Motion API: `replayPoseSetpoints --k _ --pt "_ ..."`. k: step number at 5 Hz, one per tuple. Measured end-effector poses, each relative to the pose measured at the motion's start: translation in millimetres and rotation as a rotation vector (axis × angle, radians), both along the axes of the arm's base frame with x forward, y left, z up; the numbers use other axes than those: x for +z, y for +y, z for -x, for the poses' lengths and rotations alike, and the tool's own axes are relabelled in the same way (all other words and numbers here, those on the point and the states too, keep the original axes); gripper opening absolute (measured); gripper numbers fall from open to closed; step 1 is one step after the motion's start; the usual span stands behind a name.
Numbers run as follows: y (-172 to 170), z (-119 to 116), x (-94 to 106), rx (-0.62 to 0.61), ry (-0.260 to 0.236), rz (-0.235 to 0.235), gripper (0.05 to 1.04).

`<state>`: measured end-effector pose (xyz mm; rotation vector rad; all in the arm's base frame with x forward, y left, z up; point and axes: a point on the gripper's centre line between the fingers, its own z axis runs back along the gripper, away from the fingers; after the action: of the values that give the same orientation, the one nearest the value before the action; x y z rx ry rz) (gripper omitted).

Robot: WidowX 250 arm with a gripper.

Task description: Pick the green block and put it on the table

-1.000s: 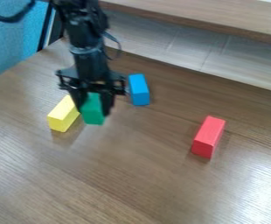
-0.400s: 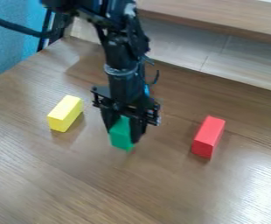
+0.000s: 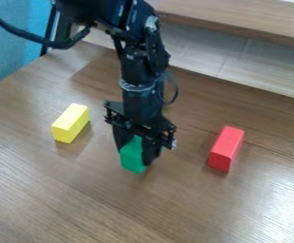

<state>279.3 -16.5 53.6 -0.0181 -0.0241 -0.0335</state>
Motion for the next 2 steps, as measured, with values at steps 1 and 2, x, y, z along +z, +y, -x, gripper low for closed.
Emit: replayPoseSetpoints --k 1,2 --pt "2.4 0.0 -5.7 -0.006 0.015 -0.016 0.585" --pt "3.3 0.3 -12.6 -0.006 0.031 -0.023 0.585"
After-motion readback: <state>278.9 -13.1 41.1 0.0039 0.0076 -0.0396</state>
